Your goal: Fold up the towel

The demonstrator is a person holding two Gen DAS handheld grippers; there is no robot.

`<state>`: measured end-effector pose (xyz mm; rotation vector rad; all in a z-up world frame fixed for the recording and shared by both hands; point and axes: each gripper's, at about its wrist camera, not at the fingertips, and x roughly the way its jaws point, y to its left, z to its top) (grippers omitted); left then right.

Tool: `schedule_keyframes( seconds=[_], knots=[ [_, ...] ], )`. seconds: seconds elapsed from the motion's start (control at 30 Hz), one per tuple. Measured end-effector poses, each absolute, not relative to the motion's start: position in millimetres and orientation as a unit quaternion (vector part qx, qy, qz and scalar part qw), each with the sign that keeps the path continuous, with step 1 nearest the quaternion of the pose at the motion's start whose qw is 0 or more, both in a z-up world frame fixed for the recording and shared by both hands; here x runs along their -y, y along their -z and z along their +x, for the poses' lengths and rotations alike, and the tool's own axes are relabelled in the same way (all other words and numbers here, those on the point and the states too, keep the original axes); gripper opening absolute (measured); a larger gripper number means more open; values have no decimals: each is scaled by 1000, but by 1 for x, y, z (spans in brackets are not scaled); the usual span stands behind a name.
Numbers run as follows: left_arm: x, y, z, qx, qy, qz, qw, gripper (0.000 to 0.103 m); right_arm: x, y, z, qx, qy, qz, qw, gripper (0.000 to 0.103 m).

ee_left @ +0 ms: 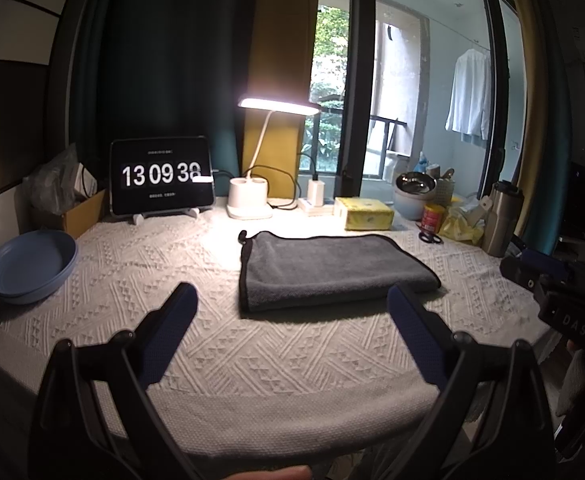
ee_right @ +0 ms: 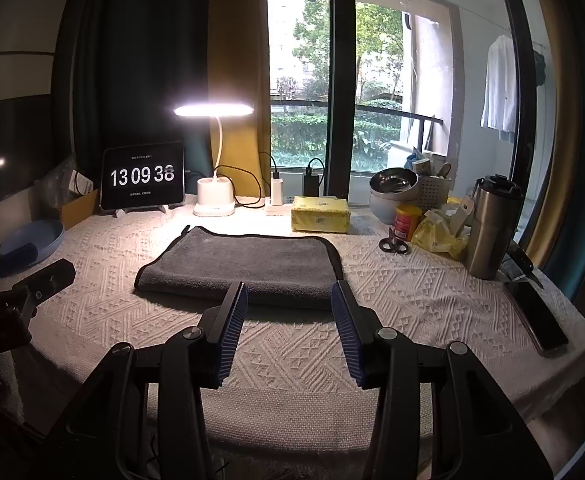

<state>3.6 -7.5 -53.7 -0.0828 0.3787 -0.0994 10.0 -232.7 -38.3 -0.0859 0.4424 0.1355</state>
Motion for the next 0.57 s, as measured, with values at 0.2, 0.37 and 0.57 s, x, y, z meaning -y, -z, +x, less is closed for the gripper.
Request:
schedule_keyframes(
  seconds=[0.2,0.37,0.57],
  knots=[
    [7,54,4,-188,49,-41,980,97,233,38,10,-219,-67,-43,972,47],
    [7,54,4,-189,50,-41,980,97,233,39,10,-220,-68,-43,972,47],
    [-3,66,14,-220,44,-61,973,97,231,50,20,-247,-82,-42,965,47]
  ],
)
